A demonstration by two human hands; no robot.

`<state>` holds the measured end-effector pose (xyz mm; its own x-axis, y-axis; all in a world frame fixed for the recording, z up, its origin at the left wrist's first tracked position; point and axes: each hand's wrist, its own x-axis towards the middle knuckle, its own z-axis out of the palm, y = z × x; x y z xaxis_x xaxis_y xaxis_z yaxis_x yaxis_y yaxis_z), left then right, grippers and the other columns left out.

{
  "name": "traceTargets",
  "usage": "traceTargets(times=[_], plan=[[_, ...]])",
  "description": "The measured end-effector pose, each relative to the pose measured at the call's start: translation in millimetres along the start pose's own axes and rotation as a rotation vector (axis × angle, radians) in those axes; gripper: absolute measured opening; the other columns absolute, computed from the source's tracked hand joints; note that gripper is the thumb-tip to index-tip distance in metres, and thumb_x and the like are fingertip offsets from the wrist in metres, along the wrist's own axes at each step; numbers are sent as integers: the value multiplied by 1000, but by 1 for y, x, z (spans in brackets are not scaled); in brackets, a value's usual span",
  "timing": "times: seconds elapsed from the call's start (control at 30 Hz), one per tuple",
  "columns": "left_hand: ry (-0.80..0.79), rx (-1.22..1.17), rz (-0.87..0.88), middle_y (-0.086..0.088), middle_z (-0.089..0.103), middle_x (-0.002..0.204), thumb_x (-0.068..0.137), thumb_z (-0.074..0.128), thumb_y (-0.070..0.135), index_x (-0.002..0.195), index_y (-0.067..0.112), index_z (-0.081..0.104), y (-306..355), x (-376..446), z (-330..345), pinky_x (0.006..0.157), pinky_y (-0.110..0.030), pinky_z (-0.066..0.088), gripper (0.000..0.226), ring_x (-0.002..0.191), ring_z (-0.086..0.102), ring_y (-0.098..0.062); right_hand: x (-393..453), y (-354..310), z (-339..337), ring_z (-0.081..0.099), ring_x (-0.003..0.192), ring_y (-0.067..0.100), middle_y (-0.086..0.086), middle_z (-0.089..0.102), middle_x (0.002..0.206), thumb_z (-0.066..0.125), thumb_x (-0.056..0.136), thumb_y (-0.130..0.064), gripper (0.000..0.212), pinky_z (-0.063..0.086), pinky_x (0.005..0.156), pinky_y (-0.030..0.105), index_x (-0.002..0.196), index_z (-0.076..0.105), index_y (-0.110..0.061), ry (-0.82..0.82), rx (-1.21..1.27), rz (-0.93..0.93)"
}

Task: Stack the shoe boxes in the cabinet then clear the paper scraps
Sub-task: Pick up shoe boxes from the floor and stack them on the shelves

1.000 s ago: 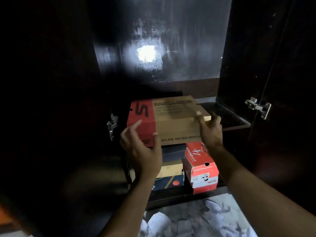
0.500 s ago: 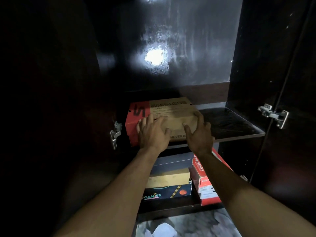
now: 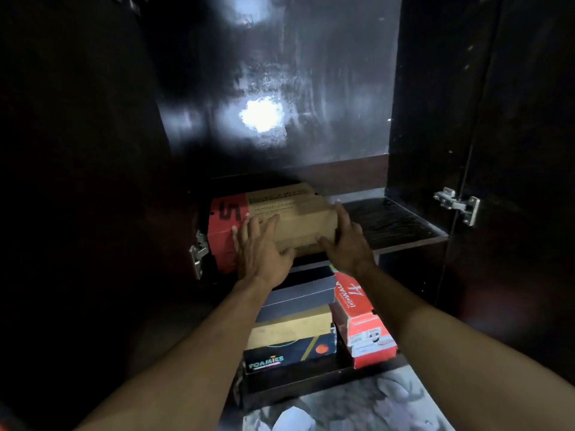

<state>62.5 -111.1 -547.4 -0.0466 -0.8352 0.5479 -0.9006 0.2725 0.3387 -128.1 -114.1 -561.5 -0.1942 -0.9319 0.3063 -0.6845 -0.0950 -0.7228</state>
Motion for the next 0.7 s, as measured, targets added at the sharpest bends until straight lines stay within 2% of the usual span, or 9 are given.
traceTargets(times=[0.1, 0.17, 0.23, 0.33, 0.4, 0.47, 0.57, 0.63, 0.7], plan=[[122, -184, 67, -7, 54, 128, 74, 70, 35, 131, 26, 62, 20, -15, 4, 108, -48, 42, 58, 124, 47, -32, -33, 4, -31, 52, 131, 43, 16, 42, 149, 66, 96, -42, 82, 48, 103, 48, 163, 17, -39, 112, -28, -9], [163, -332, 127, -8, 58, 113, 72, 65, 32, 117, 24, 67, 46, -31, 11, 94, -44, 48, 46, 109, 51, -33, -62, 13, -54, 57, 127, 38, 11, 49, 141, 67, 95, -39, 68, 50, 100, 42, 156, 35, -35, 166, -51, -38], [160, -479, 220, -8, 61, 109, 73, 65, 26, 111, 21, 69, 74, -48, 21, 92, -44, 49, 38, 105, 56, -33, -94, 27, -73, 62, 122, 31, 4, 52, 135, 67, 94, -35, 56, 52, 100, 40, 147, 47, -33, 190, -58, -54], [49, -611, 364, -3, 64, 111, 77, 61, 26, 111, 22, 69, 116, -84, 37, 96, -41, 50, 35, 109, 61, -27, -150, 52, -100, 63, 114, 15, -3, 54, 128, 67, 94, -29, 42, 53, 100, 38, 135, 57, -28, 256, -55, -20], [-28, -698, 438, 1, 65, 108, 80, 62, 25, 110, 23, 69, 147, -115, 49, 91, -33, 51, 31, 103, 63, -21, -194, 76, -119, 63, 107, 7, -6, 56, 123, 65, 95, -28, 36, 54, 99, 35, 130, 61, -26, 315, -68, 19], [-129, -788, 477, 3, 64, 102, 81, 62, 23, 108, 22, 70, 172, -145, 62, 86, -34, 53, 27, 96, 64, -17, -238, 97, -135, 63, 101, 3, -8, 58, 117, 64, 95, -27, 31, 55, 95, 32, 125, 63, -24, 401, -86, 50], [-327, -865, 576, 5, 61, 95, 81, 62, 22, 104, 23, 70, 223, -206, 79, 79, -37, 54, 25, 86, 63, -14, -316, 136, -169, 61, 95, 1, -9, 60, 112, 61, 93, -27, 28, 56, 86, 33, 119, 65, -21, 567, -132, 182], [-448, -920, 653, 5, 60, 92, 79, 61, 22, 101, 23, 71, 262, -253, 92, 78, -37, 55, 24, 82, 62, -12, -376, 161, -191, 64, 91, 9, -5, 62, 110, 59, 87, -29, 30, 57, 79, 40, 115, 66, -19, 667, -173, 307], [-543, -946, 652, 8, 61, 90, 76, 61, 24, 98, 24, 71, 280, -282, 100, 78, -36, 56, 25, 79, 63, -10, -412, 175, -203, 67, 88, 12, -4, 63, 110, 59, 87, -31, 29, 58, 77, 40, 113, 66, -21, 734, -169, 385]])
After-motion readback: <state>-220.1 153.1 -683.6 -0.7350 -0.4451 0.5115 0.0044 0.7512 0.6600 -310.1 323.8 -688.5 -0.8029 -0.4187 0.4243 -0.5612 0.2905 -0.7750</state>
